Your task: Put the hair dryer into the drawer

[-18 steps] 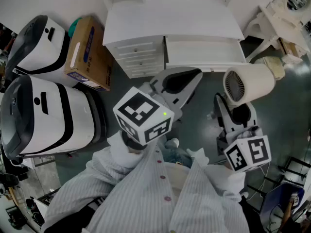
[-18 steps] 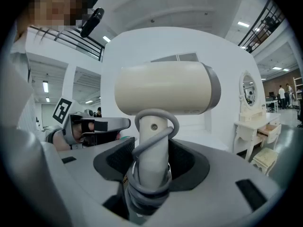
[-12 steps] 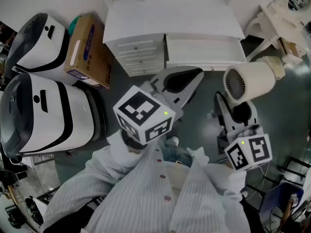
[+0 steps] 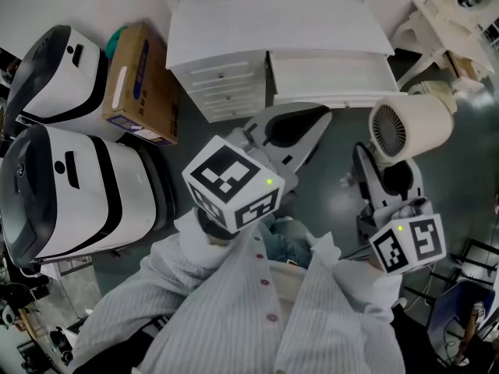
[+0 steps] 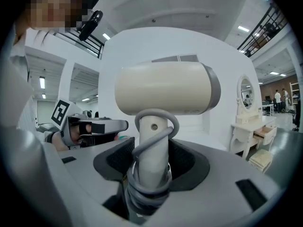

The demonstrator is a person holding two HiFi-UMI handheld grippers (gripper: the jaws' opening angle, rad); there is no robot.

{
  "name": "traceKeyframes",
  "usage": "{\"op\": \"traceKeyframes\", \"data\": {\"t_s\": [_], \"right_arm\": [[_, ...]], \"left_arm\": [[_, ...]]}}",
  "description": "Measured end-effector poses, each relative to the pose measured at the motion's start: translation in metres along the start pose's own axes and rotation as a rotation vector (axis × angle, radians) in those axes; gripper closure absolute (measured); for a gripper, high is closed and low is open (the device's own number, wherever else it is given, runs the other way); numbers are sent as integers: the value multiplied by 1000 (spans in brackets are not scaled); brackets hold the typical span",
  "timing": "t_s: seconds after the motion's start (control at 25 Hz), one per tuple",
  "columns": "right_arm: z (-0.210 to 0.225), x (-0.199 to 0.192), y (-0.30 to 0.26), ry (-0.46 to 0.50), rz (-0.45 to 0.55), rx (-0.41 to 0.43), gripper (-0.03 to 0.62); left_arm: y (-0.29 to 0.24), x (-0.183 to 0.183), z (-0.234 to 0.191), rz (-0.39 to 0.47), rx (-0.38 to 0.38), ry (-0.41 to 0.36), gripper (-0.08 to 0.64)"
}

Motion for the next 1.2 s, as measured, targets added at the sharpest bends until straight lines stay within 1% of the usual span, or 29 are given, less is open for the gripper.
{"op": "traceKeyframes", "data": {"t_s": [0.12, 0.28, 0.6, 0.92, 1.08, 1.2], "right_arm": [[-9, -1, -3, 0, 3, -12, 380], [-14, -6, -6, -25, -4, -22, 380], [-3, -2, -20, -33, -14, -29, 380], [35, 1, -54, -45, -31, -12, 380], [64, 6, -72, -46, -50, -7, 380], [87, 11, -89, -57, -59, 14, 380]], "left_arm": [[6, -2, -4, 3, -15, -8, 551], [13, -5, -6, -6, -31, -12, 551], [3, -1, -22, -4, -33, -4, 551], [-34, 1, -48, -17, -17, 10, 551], [-63, 10, -64, -16, 4, 16, 551], [-85, 17, -78, -12, 22, 14, 551]]}}
Point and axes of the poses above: the fingertips, and each gripper's own axes: y backward along the fingers, z to its right, x out of its top, the point moved 8 cm from there along y, backward along the fingers, and after that the axes turned 10 degrees about -z, right-handed, at the moved point
